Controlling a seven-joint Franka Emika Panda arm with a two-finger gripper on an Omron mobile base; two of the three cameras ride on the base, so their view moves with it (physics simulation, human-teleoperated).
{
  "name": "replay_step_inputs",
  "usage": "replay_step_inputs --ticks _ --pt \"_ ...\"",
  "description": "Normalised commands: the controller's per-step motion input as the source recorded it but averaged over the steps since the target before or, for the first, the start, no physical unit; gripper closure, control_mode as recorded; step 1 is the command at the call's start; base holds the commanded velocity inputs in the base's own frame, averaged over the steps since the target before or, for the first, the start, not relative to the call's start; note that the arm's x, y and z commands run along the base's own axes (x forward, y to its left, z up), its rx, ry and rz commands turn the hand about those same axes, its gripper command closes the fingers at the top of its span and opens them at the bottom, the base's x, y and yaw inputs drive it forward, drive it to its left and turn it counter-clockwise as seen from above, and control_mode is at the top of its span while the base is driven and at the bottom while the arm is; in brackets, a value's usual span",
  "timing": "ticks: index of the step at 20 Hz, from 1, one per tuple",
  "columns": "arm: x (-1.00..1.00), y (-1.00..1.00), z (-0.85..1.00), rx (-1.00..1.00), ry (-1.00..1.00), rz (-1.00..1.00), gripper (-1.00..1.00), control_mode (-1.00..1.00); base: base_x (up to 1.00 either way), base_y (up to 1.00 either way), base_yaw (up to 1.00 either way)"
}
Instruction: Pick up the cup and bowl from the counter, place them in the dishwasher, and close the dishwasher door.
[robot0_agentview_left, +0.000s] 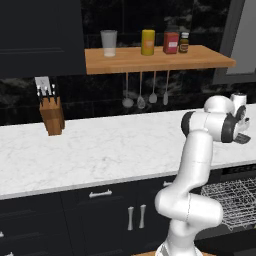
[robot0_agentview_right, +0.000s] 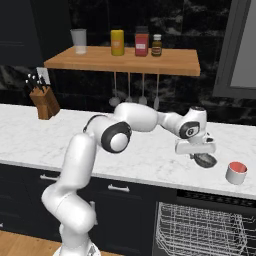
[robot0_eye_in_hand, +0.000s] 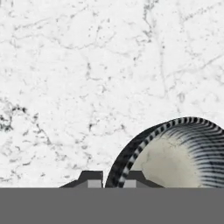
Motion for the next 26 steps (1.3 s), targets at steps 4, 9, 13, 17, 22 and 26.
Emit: replay_step_inputs --ticks 4,9,13,17,22,26 --pt "-1.0 0.98 0.45 -0.02 -0.09 -0.01 1.0 -1.0 0.0 0.0 0.0" --pt "-1.0 0.69 0.36 0.08 -0.15 -0.18 1.0 -1.0 0.0 0.0 0.0" --pt "-1.0 -0.2 0.03 0.31 0.0 -0.09 1.0 -1.0 0.0 0.0 0.0" --pt "-1.0 -0.34 -0.02 0.23 0.0 -0.07 1.0 -1.0 0.0 0.0 0.0" --pt "-0.86 -0.14 -0.26 0.23 -0.06 0.0 1.0 -1.0 0.0 0.0 0.0" --pt "-0.51 -0.02 -0.49 0.2 -0.22 0.18 1.0 -1.0 0.0 0.0 0.0"
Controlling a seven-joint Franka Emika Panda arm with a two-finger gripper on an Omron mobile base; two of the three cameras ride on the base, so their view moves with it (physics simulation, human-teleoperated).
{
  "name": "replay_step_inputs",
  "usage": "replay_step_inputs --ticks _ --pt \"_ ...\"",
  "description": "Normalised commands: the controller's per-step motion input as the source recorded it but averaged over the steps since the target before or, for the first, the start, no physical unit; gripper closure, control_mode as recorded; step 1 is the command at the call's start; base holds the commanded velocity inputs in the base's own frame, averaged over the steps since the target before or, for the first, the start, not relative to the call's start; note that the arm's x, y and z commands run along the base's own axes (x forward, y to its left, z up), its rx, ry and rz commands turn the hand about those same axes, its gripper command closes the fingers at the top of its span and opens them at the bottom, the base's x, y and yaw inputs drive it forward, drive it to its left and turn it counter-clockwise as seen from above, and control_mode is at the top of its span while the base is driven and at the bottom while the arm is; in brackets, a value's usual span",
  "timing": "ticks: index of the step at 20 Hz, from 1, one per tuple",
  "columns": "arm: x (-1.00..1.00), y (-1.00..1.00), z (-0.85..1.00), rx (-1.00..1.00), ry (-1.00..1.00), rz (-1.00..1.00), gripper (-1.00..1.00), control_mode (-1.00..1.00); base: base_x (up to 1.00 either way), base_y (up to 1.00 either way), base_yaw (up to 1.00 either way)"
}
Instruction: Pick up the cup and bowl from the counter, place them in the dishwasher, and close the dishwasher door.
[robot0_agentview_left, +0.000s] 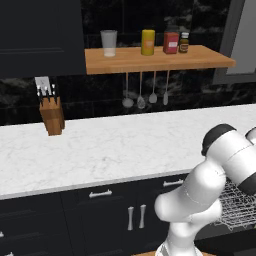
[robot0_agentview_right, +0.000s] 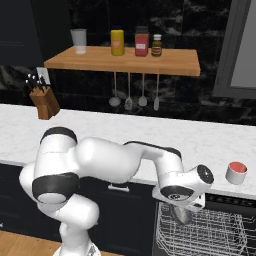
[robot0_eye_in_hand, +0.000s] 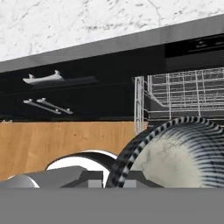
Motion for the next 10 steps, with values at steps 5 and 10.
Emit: replay_step_inputs --ticks 5,10 --pt "-0.11 0.0 -0.42 0.13 -0.32 0.15 1.0 -1.0 0.0 0.0 0.0" --pt "0.06 -0.2 -0.47 0.06 -0.26 0.13 1.0 -1.0 0.0 0.0 0.0"
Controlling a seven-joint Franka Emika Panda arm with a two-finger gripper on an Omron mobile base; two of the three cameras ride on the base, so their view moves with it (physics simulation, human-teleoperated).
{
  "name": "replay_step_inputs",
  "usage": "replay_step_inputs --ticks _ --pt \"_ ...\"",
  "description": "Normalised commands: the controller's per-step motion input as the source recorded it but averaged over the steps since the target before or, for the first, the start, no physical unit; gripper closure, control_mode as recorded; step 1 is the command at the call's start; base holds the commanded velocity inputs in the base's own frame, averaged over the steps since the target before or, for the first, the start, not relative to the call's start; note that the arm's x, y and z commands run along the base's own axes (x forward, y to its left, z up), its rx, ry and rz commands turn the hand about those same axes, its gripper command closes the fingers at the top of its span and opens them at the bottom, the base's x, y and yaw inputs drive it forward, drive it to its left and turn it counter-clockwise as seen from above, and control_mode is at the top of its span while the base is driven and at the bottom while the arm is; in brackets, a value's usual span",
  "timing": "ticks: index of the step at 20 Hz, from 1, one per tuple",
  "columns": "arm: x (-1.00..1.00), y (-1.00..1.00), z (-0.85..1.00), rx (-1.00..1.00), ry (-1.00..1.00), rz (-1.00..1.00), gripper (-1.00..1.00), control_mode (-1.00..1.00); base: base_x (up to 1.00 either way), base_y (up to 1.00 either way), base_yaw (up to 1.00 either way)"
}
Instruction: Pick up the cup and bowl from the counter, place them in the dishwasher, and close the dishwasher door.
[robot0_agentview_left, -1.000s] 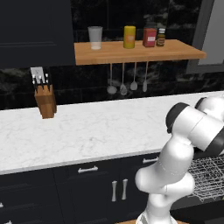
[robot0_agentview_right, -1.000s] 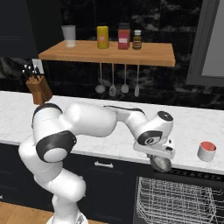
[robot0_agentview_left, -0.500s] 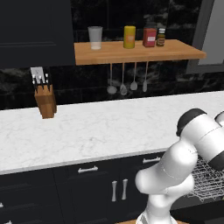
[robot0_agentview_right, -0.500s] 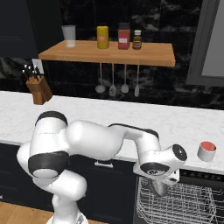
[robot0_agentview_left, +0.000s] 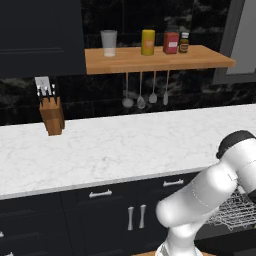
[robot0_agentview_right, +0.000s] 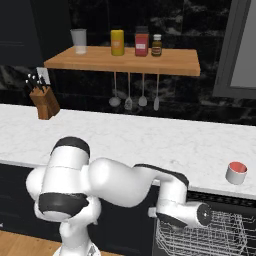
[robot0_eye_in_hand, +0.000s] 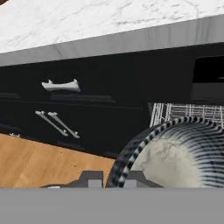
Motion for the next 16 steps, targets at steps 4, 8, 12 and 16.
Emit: replay_step_inputs --ticks 4,8,12,16 --pt "0.0 -0.51 -0.47 0.06 -0.02 0.04 1.0 -1.0 0.0 0.0 0.0" --pt "0.31 -0.44 -0.27 0.07 0.0 0.04 1.0 -1.0 0.0 0.0 0.0" --pt "0.54 -0.3 -0.11 0.01 0.05 0.04 1.0 -1.0 0.0 0.0 0.0" --pt "0.55 -0.32 -0.3 0.0 0.13 0.0 1.0 -1.0 0.0 0.0 0.0"
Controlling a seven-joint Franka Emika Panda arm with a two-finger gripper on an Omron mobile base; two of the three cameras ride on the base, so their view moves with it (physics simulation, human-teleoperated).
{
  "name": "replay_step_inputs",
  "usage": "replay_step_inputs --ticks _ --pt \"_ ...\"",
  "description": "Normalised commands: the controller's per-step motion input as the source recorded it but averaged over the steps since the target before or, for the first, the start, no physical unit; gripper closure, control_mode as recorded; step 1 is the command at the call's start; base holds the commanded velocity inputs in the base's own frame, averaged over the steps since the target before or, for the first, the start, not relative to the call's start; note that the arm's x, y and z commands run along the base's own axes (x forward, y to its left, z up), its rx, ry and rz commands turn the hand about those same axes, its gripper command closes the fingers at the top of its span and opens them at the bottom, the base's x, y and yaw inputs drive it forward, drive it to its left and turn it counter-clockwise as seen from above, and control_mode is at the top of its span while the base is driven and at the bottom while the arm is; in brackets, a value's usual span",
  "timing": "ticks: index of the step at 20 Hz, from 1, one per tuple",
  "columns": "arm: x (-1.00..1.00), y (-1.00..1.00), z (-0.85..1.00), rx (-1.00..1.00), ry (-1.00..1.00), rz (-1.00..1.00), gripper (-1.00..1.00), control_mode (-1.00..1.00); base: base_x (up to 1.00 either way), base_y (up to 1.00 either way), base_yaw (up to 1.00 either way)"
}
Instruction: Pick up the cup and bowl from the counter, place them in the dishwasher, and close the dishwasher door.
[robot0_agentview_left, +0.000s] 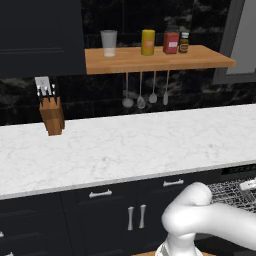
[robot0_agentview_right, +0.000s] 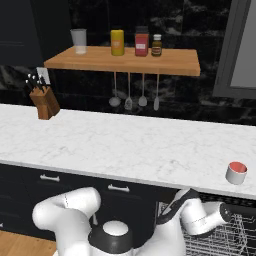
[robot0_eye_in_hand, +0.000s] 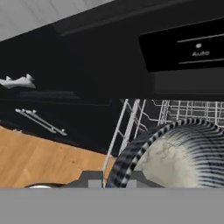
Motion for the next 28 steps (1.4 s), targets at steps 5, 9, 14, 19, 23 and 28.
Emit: replay_step_inputs --ticks 5,9,14,19,23,28 --pt "0.02 -0.4 -0.7 -0.03 0.09 -0.06 1.0 -1.0 0.0 0.0 0.0" --pt "0.14 -0.46 -0.71 -0.08 0.1 -0.22 1.0 -1.0 0.0 0.0 0.0" --pt "0.41 -0.26 -0.64 -0.1 0.04 -0.24 1.0 -1.0 0.0 0.0 0.0" --pt "0.4 -0.14 -0.78 -0.16 -0.02 -0.18 1.0 -1.0 0.0 0.0 0.0" --pt "0.16 -0.1 -0.56 -0.03 -0.12 -0.06 1.0 -1.0 0.0 0.0 0.0" --pt "0.0 -0.01 -0.18 0.0 0.01 -0.03 -1.0 -1.0 0.0 0.0 0.0"
